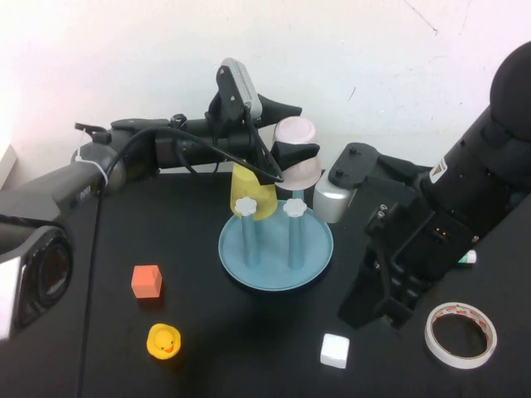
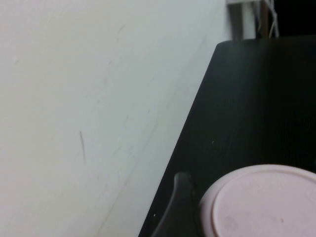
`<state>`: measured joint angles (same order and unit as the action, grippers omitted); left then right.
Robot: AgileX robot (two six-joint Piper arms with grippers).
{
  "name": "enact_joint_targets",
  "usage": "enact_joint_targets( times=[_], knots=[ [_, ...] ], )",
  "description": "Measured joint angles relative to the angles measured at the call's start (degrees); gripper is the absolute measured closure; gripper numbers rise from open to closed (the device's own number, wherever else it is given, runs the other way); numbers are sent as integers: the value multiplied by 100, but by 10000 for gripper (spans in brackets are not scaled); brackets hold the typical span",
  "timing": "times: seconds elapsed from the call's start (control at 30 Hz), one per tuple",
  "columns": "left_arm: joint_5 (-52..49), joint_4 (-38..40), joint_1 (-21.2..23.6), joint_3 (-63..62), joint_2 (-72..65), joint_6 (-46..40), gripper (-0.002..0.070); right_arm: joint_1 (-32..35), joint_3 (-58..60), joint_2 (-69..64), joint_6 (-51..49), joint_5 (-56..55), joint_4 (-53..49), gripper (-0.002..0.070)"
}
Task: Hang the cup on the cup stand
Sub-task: Place the cup on the cup holder
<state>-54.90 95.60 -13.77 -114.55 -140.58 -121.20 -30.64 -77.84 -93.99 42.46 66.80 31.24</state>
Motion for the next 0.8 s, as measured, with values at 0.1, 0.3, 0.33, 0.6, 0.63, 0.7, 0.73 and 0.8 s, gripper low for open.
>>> enact_joint_targets(
  times=[0.1, 0.3, 0.33, 0.6, 0.63, 0.7, 0.73, 0.8],
  knots=[
    [61, 0, -21, 0, -19, 56, 129, 0, 0, 0, 0, -15, 0, 671],
    [213, 0, -152, -99, -19, 189, 130, 0, 0, 0, 0, -55, 29, 671],
    [252, 0, -155, -107, -19, 201, 130, 0, 0, 0, 0, -55, 42, 671],
    [391, 11, -164, -107, -78, 368, 130, 0, 0, 0, 0, -75, 61, 671],
    [391, 11, -164, -107, -88, 390, 130, 0, 0, 0, 0, -86, 61, 671],
    [377, 11, -164, -107, -86, 493, 130, 0, 0, 0, 0, -101, 61, 671],
    [318, 11, -164, -107, -86, 605, 130, 0, 0, 0, 0, -123, 65, 671],
    [175, 11, -164, -107, -86, 787, 130, 0, 0, 0, 0, -148, 87, 671]
  ],
)
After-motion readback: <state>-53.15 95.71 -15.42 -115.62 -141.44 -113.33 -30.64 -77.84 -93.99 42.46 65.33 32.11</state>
